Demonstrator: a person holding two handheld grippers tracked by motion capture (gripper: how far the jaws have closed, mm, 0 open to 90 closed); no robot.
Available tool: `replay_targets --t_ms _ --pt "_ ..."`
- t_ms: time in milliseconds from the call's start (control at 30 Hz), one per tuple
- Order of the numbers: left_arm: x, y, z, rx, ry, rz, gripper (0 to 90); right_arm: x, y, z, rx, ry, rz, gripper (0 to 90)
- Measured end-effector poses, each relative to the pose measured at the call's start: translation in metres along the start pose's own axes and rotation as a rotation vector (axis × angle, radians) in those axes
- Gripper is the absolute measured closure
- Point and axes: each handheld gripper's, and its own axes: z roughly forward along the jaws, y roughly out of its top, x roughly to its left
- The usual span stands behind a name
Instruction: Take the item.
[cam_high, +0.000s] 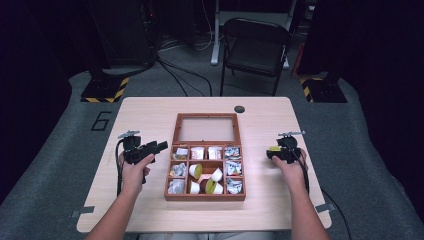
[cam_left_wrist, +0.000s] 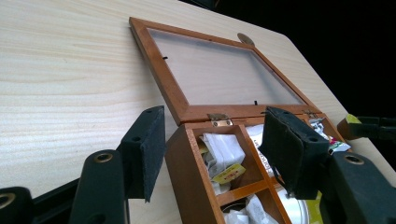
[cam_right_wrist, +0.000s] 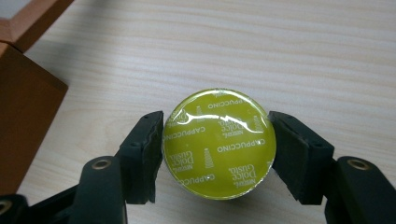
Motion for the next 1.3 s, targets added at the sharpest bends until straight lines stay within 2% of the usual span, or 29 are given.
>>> replay_targets --t_ms 100,133,367,633,967,1100,1200,1300 --pt "0.0 0.0 0.0 0.0 0.0 -0.001 39.9 -0.001 -0.002 0.005 0.006 0.001 -0.011 37.1" --pt "0.0 0.0 0.0 -0.001 0.0 -0.003 39.9 0.0 -0.002 0.005 0.003 0.002 0.002 37.0" --pt "0.0 0.0 0.0 -0.002 -0.001 -0.004 39.9 -0.002 -0.002 0.006 0.0 0.003 0.008 35.9" --pt "0.001 0.0 0.0 -0.002 -0.001 -0.004 39.9 -0.001 -0.003 0.006 0.01 -0.008 0.016 30.5" --pt "0.0 -0.001 0.001 -0.004 0.006 -0.002 39.9 0.001 0.003 -0.005 -0.036 -0.028 0.023 26.5" --pt "0.0 -0.001 0.001 -0.002 0.011 0.003 39.9 0.005 0.006 -0.012 -0.067 -0.034 0.003 26.2" --pt "0.0 0.0 0.001 0.008 0.01 0.022 39.9 0.009 0.008 -0.014 -0.074 -0.027 -0.012 26.2" --pt "-0.001 -0.001 0.001 0.008 0.011 0.016 40.0 0.013 0.008 -0.014 -0.071 -0.02 -0.017 26.2"
